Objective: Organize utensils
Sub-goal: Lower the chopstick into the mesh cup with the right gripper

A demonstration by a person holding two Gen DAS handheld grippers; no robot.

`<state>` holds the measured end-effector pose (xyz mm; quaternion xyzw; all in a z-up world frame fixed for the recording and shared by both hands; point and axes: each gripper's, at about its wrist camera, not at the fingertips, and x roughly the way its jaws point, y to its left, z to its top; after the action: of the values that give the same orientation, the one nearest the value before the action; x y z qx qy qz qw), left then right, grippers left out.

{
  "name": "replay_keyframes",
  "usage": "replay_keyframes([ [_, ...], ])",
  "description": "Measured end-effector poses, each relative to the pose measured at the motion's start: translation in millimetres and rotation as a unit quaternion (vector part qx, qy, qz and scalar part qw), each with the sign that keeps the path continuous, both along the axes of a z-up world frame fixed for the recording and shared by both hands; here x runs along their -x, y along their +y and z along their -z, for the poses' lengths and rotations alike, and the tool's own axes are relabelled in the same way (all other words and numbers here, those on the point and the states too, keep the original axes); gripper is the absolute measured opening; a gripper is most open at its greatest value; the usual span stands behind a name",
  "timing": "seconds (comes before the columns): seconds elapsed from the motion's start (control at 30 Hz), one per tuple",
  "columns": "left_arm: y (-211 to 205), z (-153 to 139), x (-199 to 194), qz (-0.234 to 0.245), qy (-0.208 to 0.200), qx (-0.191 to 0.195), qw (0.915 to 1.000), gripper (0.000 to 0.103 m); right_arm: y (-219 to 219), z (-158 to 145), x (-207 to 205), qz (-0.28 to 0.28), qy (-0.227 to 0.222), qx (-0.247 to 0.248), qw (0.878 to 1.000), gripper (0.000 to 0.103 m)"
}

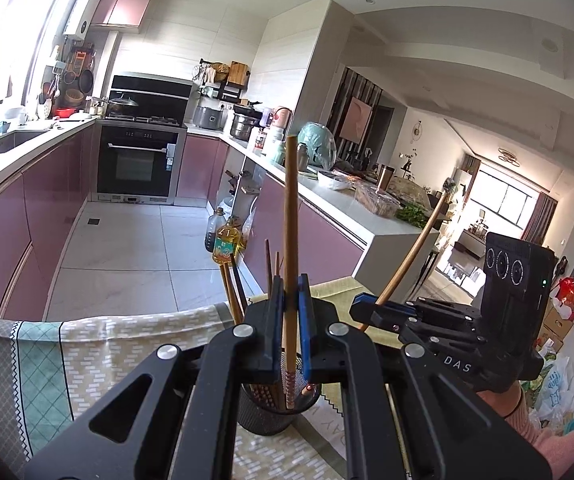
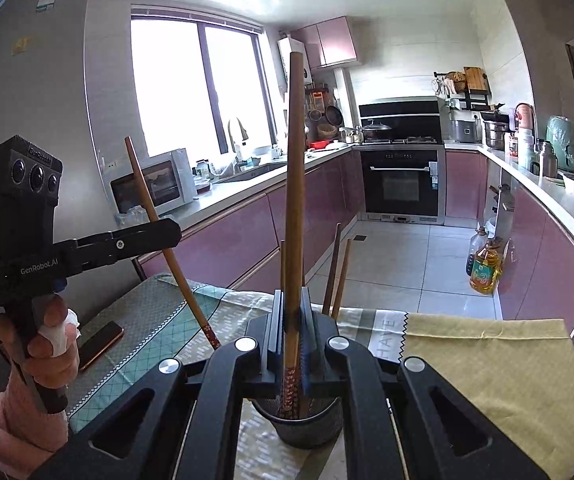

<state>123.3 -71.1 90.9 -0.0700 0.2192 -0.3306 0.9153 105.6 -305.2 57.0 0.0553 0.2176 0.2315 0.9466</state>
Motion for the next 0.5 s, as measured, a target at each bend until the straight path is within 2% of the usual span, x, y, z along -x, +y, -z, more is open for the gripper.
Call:
replay_keyframes([
  [0.2, -13, 12, -8, -0.007, 0.009, -0.022, 0.9997, 0.007, 3, 6, -11, 0.003, 0.011, 0.012, 1.000, 0.006],
  [0.5, -37, 39, -15, 0.028, 0.047, -0.081, 0.9952, 0.007, 12, 27, -22, -0.008, 0.057, 0.037, 0.998, 0.006],
])
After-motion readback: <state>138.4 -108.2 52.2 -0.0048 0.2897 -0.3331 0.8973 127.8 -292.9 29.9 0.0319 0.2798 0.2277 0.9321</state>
